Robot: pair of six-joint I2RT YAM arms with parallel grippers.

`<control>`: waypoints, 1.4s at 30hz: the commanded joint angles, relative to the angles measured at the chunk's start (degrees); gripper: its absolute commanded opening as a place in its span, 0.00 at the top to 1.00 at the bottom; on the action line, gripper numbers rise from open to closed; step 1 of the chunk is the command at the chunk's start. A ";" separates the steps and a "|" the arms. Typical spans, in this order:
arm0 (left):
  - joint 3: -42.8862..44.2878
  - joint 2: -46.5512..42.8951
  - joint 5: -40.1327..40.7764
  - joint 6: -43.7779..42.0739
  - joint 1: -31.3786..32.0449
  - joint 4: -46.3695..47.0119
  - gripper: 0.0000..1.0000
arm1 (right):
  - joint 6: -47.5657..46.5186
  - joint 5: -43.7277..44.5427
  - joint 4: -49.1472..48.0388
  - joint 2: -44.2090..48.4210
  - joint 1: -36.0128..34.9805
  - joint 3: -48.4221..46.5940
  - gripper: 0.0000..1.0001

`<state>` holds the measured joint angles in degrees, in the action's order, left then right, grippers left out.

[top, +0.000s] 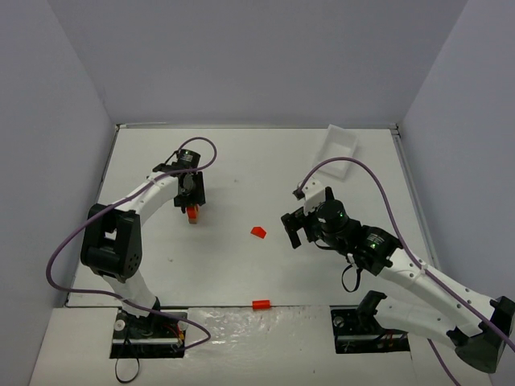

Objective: Build the wood block tower

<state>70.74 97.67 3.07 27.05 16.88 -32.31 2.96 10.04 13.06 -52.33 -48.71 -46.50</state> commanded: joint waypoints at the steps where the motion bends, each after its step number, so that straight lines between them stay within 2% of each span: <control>1: 2.77 -1.08 0.99 0.02 0.25 -0.49 0.62 | -0.15 -0.09 -3.48 -0.51 0.37 -1.66 0.00; 8: 2.74 -1.25 1.38 -0.23 0.25 -0.87 0.64 | -0.22 -0.20 -3.55 -0.67 0.38 -1.66 0.00; 42: 2.65 -1.95 1.59 -1.74 0.34 -1.88 0.64 | -0.32 -0.99 -3.48 -1.02 0.37 -1.75 0.00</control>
<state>70.74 97.67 4.52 26.20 16.93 -33.93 2.96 9.54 13.06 -53.03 -48.71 -46.52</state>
